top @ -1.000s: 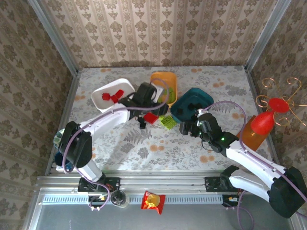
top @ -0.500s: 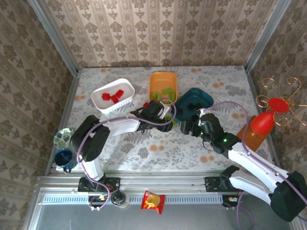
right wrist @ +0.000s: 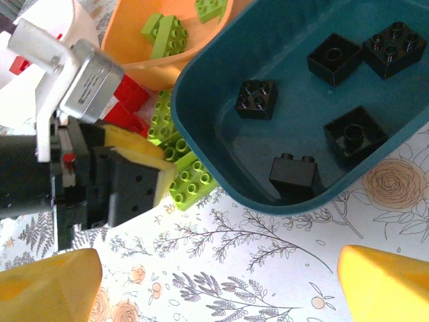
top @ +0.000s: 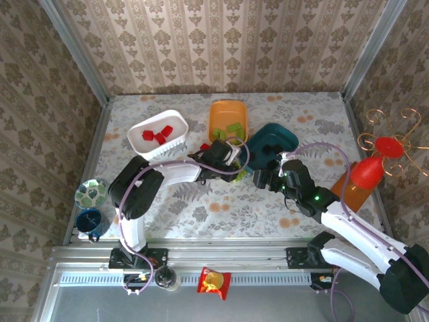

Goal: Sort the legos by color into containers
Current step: Move the lego to the center of the table, then pick up the lego from the center of the table.

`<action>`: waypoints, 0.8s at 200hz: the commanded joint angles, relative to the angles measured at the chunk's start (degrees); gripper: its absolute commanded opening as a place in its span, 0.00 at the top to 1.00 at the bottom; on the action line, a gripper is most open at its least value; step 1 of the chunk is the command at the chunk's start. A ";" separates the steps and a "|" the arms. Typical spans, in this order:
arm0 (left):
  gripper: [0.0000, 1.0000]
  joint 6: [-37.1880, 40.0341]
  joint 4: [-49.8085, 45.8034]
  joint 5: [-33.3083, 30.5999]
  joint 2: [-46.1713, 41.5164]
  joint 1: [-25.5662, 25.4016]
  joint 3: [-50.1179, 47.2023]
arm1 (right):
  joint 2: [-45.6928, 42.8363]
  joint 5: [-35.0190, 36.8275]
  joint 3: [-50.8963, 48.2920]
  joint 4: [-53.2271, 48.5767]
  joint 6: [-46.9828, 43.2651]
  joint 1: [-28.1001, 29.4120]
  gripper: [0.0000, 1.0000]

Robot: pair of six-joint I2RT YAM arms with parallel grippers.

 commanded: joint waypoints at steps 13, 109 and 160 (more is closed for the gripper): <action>0.68 -2.81 -8.80 -0.82 -7.42 1.42 -11.33 | -0.36 0.09 -0.12 -1.07 0.93 -0.35 0.08; 0.34 -5.27 -24.02 -6.38 -24.48 -2.00 -14.33 | 1.42 -0.98 -0.37 0.95 1.45 -0.27 0.08; 0.15 -4.81 -20.18 -7.20 -20.93 -1.59 -16.24 | 0.35 -0.63 -0.79 0.93 1.28 -0.34 0.08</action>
